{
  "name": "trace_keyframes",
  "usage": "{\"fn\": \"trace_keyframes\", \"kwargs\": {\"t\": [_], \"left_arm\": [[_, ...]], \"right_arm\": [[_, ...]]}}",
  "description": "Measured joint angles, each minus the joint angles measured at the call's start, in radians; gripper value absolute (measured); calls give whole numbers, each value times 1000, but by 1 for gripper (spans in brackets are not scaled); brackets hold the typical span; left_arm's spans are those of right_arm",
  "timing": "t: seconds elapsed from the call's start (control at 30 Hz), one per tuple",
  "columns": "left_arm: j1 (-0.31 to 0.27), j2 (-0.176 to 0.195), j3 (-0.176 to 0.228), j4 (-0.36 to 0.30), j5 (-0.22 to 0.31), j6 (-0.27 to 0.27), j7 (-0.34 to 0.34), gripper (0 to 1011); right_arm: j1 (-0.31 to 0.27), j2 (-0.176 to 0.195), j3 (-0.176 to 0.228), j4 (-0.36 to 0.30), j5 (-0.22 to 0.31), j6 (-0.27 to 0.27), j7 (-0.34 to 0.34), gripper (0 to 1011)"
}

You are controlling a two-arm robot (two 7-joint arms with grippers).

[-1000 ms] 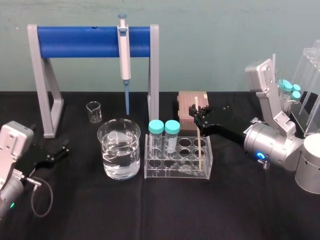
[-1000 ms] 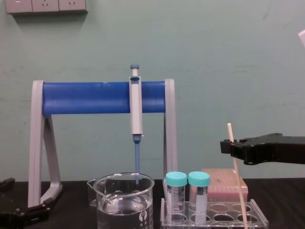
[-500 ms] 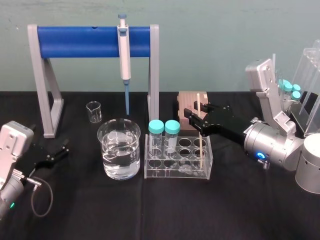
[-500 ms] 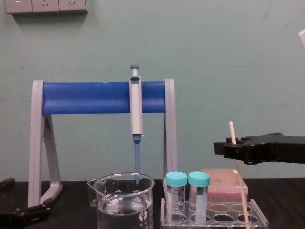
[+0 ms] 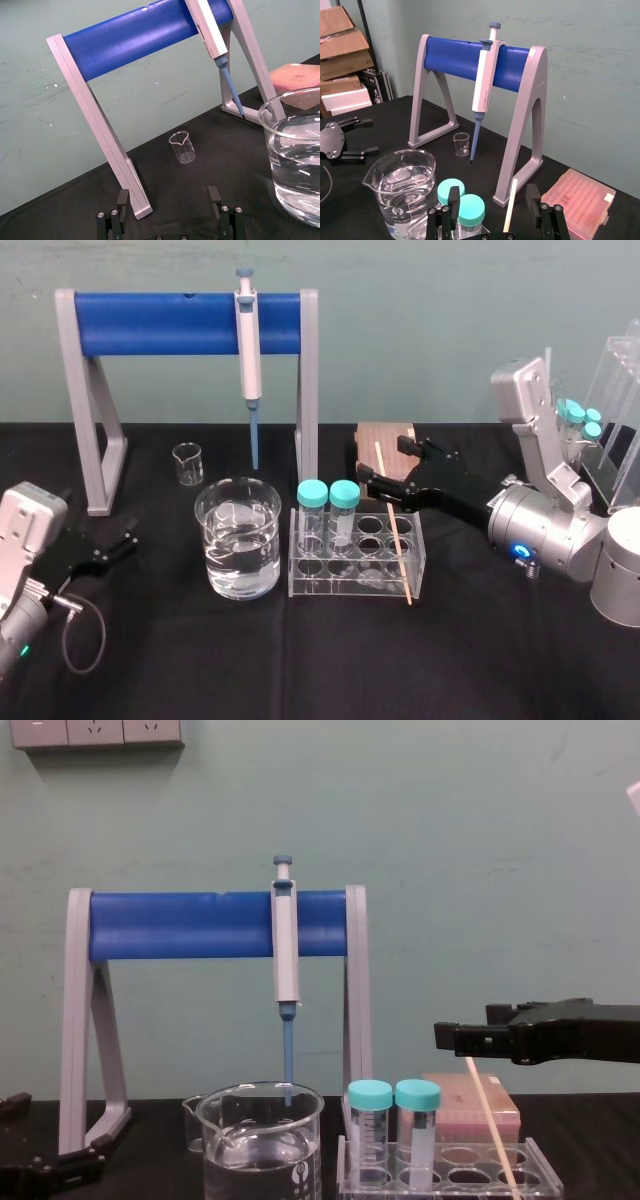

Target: Hold the thermometer with one hand and immerse one end into the beaker, then reinsert it into the test tube rack.

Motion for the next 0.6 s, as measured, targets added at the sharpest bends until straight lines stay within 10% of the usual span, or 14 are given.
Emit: {"fn": "trace_keyframes", "kwargs": {"t": [0.4, 0.6], "left_arm": [[0, 0, 0, 0, 0, 0, 0, 1004], [0, 0, 0, 0, 0, 0, 0, 1004]], "right_arm": [[1, -5, 0, 0, -2, -9, -1, 1003], [16, -70, 30, -6, -3, -98, -47, 1003]]}}
